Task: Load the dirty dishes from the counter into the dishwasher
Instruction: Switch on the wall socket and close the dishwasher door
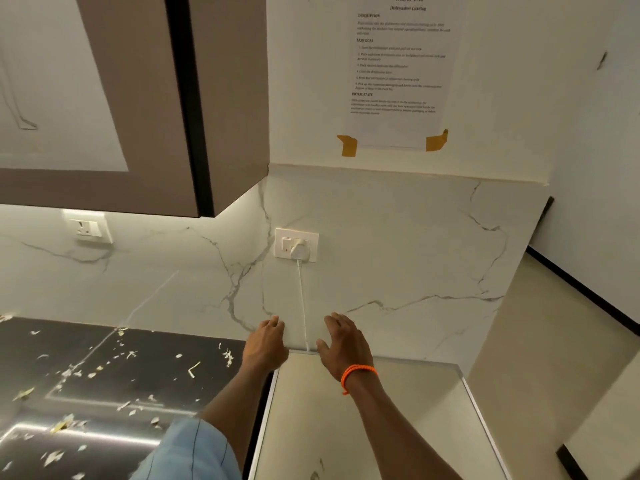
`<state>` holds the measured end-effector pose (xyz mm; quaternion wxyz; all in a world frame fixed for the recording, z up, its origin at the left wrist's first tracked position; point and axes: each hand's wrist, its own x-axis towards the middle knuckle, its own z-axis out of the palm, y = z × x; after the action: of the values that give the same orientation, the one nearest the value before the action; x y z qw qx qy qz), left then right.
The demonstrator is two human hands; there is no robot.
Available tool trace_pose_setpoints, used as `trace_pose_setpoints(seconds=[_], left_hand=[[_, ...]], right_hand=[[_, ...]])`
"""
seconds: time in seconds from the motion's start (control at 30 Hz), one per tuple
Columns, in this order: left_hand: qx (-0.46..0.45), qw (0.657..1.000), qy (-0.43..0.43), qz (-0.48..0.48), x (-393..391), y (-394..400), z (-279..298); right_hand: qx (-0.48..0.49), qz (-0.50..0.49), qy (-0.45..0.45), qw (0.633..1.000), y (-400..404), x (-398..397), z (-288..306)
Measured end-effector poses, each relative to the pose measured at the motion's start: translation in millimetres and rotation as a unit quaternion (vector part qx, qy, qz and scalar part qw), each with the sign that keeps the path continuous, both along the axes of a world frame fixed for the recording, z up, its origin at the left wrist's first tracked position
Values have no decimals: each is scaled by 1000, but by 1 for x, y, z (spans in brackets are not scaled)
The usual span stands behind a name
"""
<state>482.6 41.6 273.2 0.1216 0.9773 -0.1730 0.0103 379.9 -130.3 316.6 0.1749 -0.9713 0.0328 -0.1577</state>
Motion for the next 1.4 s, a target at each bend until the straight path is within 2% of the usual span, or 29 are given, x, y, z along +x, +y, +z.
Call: trace_pose_setpoints(seconds=[0.17,0.3,0.53,0.7,0.77,0.87,0.93,1.07,1.23,1.33,1.37,1.4], left_hand=[[21,1000,19,7,-51,24,-29],[28,996,69,45,-105,37,-46],[12,989,112,94,-207,47,-100],[35,986,126,108,-276,49,-125],[17,983,118,142,-304,51,-135],[-69,966,74,238,-350,60,-161],[-132,936,61,320,-379,65,-178],[-261,850,124,440,-426,59,-202],[-402,693,235,551,-432,51,-227],[-526,572,338,531,-436,43,-234],[-562,545,364,505,-438,41,-233],[-582,532,387,478,-440,39,-232]], right_hand=[[22,18,11,1000,10,-34,-16],[34,34,33,998,15,-68,-33],[54,65,103,991,20,-141,-78],[71,67,147,984,17,-182,-111],[67,77,182,978,17,-198,-127],[63,83,267,958,18,-221,-155],[49,92,327,939,20,-232,-172],[11,126,398,909,32,-251,-196],[-20,141,420,896,56,-267,-211],[-26,136,420,897,63,-270,-215],[-27,137,420,897,63,-270,-215],[-31,140,420,896,63,-270,-216]])
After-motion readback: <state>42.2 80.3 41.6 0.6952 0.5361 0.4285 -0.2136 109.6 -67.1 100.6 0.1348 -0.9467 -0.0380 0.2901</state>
